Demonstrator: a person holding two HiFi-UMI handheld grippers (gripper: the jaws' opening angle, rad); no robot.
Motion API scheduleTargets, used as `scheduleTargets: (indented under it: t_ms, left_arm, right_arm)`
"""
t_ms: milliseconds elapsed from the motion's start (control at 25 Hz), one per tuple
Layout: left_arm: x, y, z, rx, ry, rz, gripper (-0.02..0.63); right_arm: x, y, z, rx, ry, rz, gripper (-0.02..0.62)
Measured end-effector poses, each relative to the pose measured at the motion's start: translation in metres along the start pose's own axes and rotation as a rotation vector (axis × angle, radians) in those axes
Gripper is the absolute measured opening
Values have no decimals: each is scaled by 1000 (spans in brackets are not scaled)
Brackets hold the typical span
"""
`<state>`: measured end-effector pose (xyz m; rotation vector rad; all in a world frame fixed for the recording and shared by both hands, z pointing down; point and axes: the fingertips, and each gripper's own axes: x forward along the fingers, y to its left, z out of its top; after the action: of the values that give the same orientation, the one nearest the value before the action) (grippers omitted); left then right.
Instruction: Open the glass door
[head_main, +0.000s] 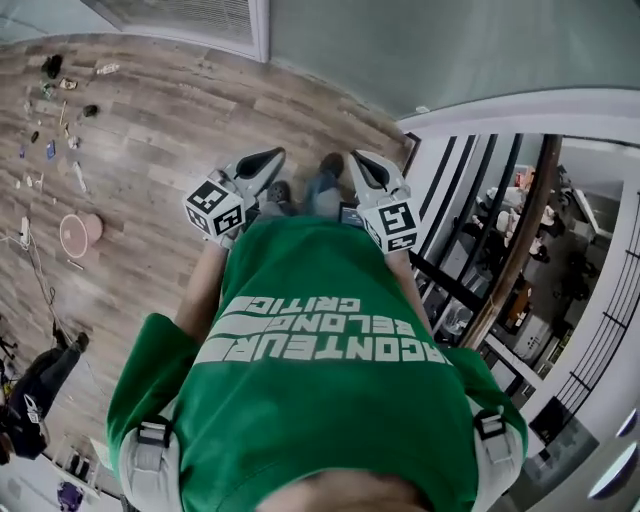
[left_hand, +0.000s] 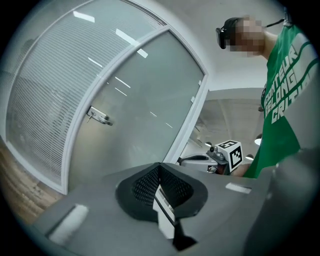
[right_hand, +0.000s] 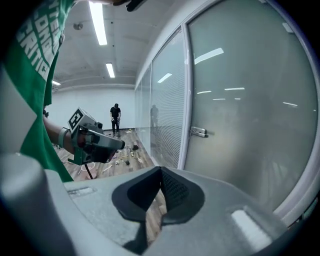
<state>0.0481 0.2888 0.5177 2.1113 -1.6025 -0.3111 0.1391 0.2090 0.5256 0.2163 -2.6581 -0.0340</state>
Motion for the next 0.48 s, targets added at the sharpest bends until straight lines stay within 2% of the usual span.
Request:
scheduleTargets:
  t_ms: [240,480]
  left_arm:
    - [5,18,10,-16,-36,73,12]
    - [44,21,26,18,-22,63,12]
  right_arm:
    - [31,-14,15,-41,-24,70,-8]
    - [35,-57,19,-28,-45,66,-8]
